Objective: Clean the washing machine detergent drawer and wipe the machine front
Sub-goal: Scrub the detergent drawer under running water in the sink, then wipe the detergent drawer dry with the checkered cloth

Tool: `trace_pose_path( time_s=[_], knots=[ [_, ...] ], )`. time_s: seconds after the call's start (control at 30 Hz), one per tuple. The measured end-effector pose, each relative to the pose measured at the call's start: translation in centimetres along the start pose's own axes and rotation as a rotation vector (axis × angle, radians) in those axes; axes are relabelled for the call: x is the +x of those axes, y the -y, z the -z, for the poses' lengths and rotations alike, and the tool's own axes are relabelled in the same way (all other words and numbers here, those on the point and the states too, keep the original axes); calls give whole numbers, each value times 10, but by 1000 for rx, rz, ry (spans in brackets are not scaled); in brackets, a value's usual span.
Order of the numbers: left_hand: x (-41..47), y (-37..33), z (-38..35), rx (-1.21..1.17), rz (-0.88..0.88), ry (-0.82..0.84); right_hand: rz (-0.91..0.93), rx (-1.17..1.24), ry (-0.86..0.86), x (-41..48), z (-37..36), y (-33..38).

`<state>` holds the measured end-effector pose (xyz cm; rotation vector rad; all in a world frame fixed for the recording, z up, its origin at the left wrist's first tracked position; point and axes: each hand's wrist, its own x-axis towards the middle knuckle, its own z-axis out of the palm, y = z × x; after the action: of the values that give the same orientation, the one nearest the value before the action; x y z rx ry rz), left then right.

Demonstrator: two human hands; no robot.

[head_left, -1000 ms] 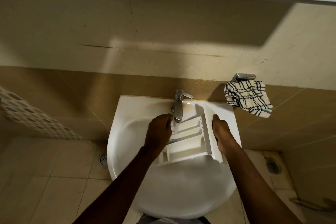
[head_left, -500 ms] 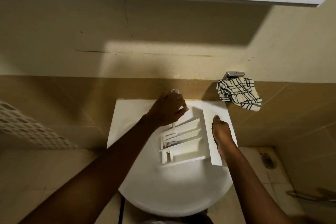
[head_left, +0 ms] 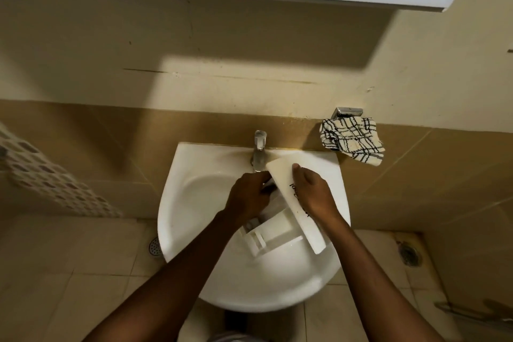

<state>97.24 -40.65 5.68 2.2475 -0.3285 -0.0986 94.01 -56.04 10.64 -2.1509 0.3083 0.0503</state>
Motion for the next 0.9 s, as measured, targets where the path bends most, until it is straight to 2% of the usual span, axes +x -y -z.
trace_pose_path(
  time_s=[0.1,0.2,0.27,0.33,0.4,0.5,0.6,0.67,0.7,0.8,0.87,0.9],
  knots=[
    [-14,2,-2,48,-43,-97,153,-344,-85,-7,12,-5],
    [-28,5,-3,41,-58,-222,189,-408,-273,-7,31,-33],
    [-37,6,-3,-5,-21,-299,-8,-281,-238,-7,40,-54],
    [-44,4,-4,-41,14,-353,-266,23,-81,-9,43,-62],
    [-51,-1,-6,-99,39,-372,-415,350,80,-12,45,-60],
    [-62,-7,-3,-282,131,-330,-413,681,146,-20,53,-52],
    [-71,-1,13,-423,269,-144,-351,707,150,-26,55,-48],
    [-77,4,26,-417,313,-125,-322,672,142,-29,53,-46],
    [-81,4,31,-434,341,-189,-313,665,138,-30,53,-44],
    [-86,-2,40,-566,360,-563,-281,652,133,-36,50,-40],
    [-83,-9,44,-325,154,-713,-263,642,133,-38,48,-36],
    [-83,-12,44,-130,-4,-704,-261,637,138,-40,46,-34]
  ],
)
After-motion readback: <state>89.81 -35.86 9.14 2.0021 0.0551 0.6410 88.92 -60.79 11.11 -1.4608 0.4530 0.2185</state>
